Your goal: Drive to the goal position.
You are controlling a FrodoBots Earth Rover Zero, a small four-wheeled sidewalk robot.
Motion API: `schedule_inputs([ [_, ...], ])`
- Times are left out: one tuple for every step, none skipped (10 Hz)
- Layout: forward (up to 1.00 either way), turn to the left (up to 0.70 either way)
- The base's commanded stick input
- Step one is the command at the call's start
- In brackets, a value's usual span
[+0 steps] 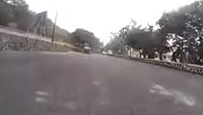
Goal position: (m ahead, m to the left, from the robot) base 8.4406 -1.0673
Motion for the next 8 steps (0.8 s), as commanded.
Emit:
schedule_inputs([
  [0.70,0.00],
  [0.70,0.00],
  [0.70,0.00],
  [0.70,0.04],
  [0.70,0.16],
  [0.70,0.00],
  [0.70,0.00],
  [0.70,0.00],
])
